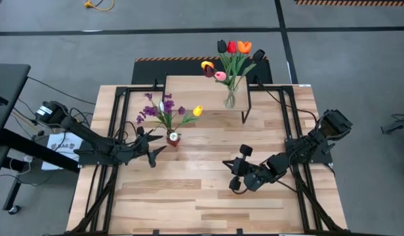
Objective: Pick and place flowers into a vace then onto a shelf
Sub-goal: Put the red vase with flowers on the shelf
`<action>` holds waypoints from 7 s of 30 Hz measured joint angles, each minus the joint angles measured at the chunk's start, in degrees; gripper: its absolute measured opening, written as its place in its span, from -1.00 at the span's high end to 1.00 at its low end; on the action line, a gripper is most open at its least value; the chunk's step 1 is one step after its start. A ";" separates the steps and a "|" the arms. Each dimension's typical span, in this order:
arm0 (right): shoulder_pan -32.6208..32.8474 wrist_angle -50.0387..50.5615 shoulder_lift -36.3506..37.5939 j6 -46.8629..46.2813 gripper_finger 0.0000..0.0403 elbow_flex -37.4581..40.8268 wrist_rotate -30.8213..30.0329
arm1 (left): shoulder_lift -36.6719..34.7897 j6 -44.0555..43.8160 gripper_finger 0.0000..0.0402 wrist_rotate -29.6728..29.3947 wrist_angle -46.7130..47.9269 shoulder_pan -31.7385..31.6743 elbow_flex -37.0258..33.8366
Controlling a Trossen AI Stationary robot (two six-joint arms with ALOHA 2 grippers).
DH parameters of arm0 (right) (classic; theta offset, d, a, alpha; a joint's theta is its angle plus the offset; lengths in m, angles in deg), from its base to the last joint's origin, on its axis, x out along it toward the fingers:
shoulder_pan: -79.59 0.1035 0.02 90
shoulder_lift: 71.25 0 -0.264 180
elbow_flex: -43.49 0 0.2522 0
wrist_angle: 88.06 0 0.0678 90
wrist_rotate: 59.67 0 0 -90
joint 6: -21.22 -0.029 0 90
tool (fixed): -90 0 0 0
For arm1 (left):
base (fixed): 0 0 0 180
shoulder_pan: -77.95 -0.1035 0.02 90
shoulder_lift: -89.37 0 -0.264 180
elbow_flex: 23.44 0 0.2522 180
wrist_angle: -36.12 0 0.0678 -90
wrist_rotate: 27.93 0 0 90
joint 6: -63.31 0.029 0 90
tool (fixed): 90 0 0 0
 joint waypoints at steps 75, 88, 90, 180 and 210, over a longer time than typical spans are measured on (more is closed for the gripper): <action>0.63 0.09 0.00 0.52 1.00 0.00 -0.26 | 20.90 3.35 -0.56 14.94 -23.44 -17.05 0.15; 0.63 0.55 0.00 0.51 1.00 0.02 -0.24 | 21.16 6.63 -0.56 15.28 -23.60 -17.98 2.40; 0.63 0.55 0.00 0.50 1.00 0.02 -0.24 | 21.16 6.59 -0.56 15.77 -23.37 -18.75 2.40; 0.63 0.90 0.00 0.48 1.00 0.02 1.38 | 4.77 13.78 0.29 3.81 -28.23 -6.01 2.34; 0.63 3.47 0.00 1.43 1.00 0.00 5.96 | 2.79 16.74 0.30 1.44 -9.70 -25.09 23.82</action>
